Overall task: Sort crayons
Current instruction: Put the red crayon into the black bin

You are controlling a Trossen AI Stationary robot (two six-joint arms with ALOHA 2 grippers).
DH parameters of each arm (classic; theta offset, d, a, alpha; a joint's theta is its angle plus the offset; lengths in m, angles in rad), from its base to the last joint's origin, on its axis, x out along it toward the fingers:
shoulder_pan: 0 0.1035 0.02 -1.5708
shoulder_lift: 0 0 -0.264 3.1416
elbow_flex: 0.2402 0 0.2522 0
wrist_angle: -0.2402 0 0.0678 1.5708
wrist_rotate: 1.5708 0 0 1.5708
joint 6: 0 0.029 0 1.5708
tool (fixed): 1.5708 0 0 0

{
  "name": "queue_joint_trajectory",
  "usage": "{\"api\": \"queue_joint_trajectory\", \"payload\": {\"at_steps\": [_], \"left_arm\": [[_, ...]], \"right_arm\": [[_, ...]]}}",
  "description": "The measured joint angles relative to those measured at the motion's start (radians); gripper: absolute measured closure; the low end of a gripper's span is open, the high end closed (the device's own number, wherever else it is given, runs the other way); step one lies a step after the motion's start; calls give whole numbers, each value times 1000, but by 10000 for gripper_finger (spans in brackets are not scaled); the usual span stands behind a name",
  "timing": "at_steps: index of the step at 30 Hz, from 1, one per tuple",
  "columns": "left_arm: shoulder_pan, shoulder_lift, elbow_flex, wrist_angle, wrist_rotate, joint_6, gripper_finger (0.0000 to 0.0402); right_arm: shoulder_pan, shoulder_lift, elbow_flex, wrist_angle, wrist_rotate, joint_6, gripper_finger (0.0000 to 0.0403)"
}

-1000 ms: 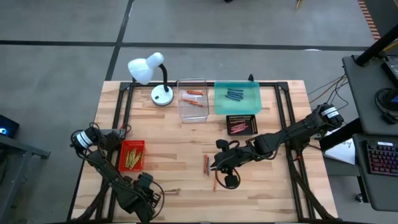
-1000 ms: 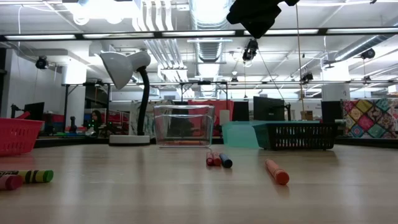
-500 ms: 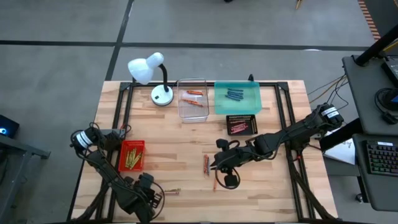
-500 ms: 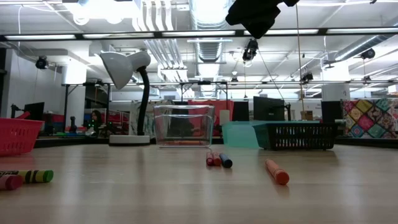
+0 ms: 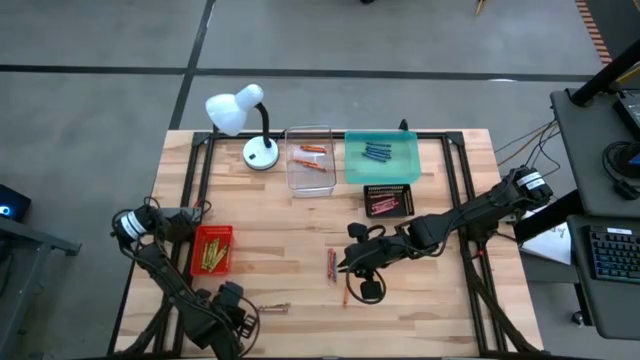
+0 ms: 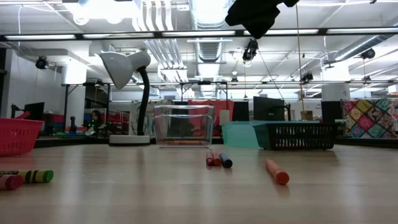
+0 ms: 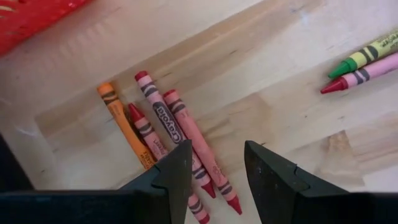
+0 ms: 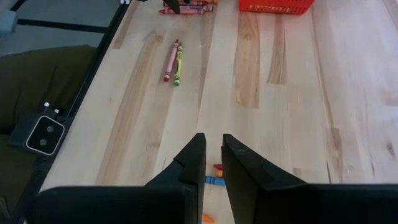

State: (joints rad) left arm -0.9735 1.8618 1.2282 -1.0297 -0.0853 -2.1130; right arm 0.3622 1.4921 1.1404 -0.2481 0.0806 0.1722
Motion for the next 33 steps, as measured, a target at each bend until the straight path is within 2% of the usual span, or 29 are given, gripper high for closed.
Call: {"api": "queue_joint_trajectory", "payload": {"at_steps": [7,23,28,33], "left_arm": [[-1,2,-2,1,-15,-3,272],[-4,102,36,6,-7,18,278],[-5,105,42,18,-14,20,300],[-5,105,41,24,-21,28,350]], "right_arm": [[0,0,0,0,0,0,360],[0,0,-1,49,0,-9,360],[0,0,-1,53,0,-13,360],[0,0,-1,52,0,-18,360]]}}
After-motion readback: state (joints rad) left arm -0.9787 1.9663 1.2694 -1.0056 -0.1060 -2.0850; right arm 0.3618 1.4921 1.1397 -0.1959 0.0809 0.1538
